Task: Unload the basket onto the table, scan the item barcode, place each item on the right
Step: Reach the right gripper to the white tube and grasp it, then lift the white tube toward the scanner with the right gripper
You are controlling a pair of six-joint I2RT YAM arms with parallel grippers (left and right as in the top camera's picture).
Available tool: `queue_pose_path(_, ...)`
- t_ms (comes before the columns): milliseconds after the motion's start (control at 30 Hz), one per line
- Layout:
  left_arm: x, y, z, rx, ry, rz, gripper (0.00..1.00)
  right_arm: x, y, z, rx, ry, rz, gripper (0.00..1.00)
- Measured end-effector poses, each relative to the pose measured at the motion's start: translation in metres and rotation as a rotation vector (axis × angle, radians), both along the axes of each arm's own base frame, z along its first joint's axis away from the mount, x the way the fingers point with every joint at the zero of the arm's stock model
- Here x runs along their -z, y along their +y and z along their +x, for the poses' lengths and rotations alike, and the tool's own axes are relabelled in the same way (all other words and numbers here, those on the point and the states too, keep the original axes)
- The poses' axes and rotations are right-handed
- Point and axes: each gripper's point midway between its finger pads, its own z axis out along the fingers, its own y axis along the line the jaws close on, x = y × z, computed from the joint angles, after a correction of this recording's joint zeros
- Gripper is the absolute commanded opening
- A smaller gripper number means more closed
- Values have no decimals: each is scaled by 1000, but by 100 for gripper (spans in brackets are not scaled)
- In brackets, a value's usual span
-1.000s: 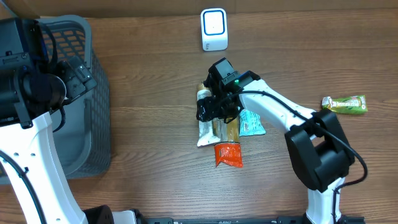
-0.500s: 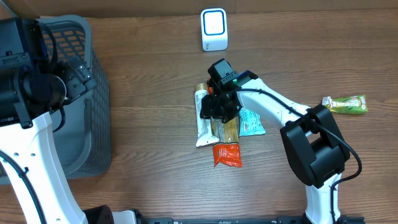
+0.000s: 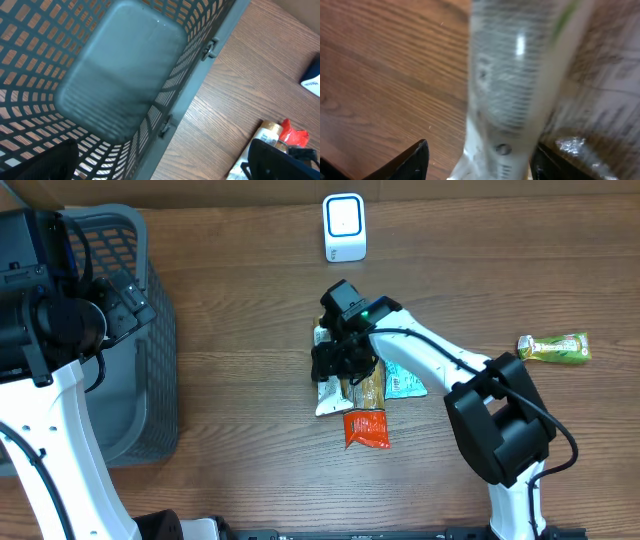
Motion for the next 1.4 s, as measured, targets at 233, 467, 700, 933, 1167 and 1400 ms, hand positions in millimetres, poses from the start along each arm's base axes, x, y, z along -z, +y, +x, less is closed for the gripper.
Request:
queue_pose_path(233,0,0,0,0,0,0,99,2,5,-5,-8,-15,-29,64)
queue_pose_path(467,0,0,0,0,0,0,100,13,5,-1,48,-32,-33,64)
queue_pose_path(700,0,0,0,0,0,0,100,25,2,-8,119,8,-24,37)
queue_pose_path(933,0,0,0,0,0,0,99,22,4,-10,154,31,-3,4)
queue_pose_path(1167,0,0,0,0,0,0,99,18,1,-21,99,93,29,4)
queue_pose_path(1400,0,0,0,0,0,0,100,-31,4,-19,-50,17,177,4)
